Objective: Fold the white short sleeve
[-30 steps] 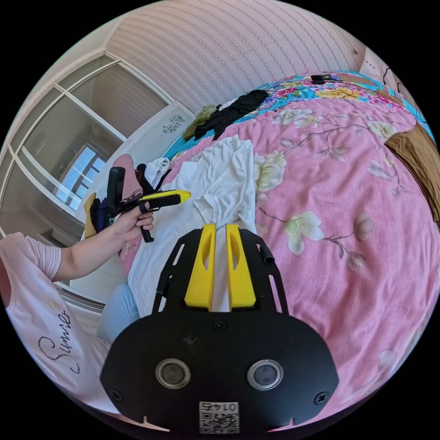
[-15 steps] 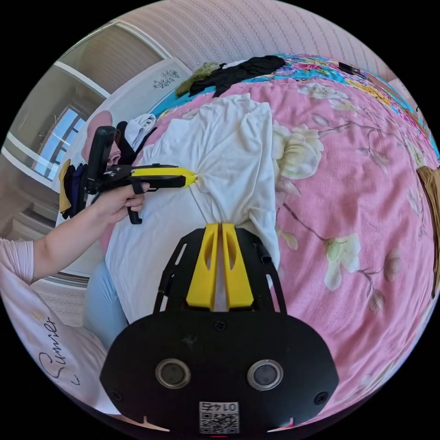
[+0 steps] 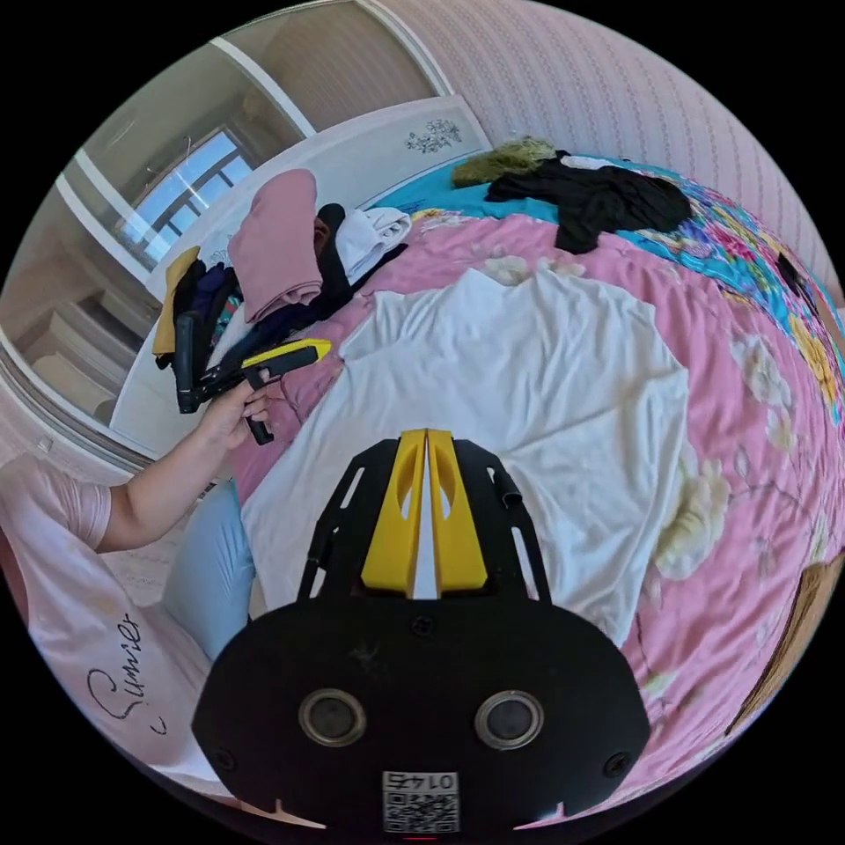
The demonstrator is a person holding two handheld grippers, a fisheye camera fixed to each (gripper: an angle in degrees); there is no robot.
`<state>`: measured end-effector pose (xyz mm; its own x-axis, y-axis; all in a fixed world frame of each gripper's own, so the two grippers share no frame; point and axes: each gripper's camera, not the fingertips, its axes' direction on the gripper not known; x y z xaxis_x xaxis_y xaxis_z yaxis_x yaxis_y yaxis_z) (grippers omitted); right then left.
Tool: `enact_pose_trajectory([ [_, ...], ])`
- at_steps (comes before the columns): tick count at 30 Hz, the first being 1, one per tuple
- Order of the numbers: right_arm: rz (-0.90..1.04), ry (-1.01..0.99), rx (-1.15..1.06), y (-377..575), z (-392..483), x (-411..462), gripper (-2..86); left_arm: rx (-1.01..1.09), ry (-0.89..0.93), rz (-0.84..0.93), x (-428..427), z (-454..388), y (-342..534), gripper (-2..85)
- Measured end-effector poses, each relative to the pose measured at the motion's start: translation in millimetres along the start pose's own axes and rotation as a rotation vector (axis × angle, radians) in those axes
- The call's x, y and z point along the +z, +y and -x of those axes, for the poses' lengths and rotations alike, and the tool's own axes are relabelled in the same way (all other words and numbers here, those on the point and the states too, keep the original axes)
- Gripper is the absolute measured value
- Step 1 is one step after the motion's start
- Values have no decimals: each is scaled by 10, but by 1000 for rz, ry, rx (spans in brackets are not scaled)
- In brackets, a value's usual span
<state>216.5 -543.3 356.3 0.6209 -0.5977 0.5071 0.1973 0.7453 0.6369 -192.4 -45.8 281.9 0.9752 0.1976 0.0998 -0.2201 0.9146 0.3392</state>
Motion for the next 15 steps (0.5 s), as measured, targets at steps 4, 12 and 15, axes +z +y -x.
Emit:
enact_pose_trajectory([
  [4,-26,49,-47,-694,305,554,60,-99,98,29,191,288,-35,61],
  [12,124,53,-32,-1800,632,1649,85,-113,147,71,403,504,12,52],
  [15,121,136,-38,-1982,707,1876,86,-123,159,66,401,579,35,43],
])
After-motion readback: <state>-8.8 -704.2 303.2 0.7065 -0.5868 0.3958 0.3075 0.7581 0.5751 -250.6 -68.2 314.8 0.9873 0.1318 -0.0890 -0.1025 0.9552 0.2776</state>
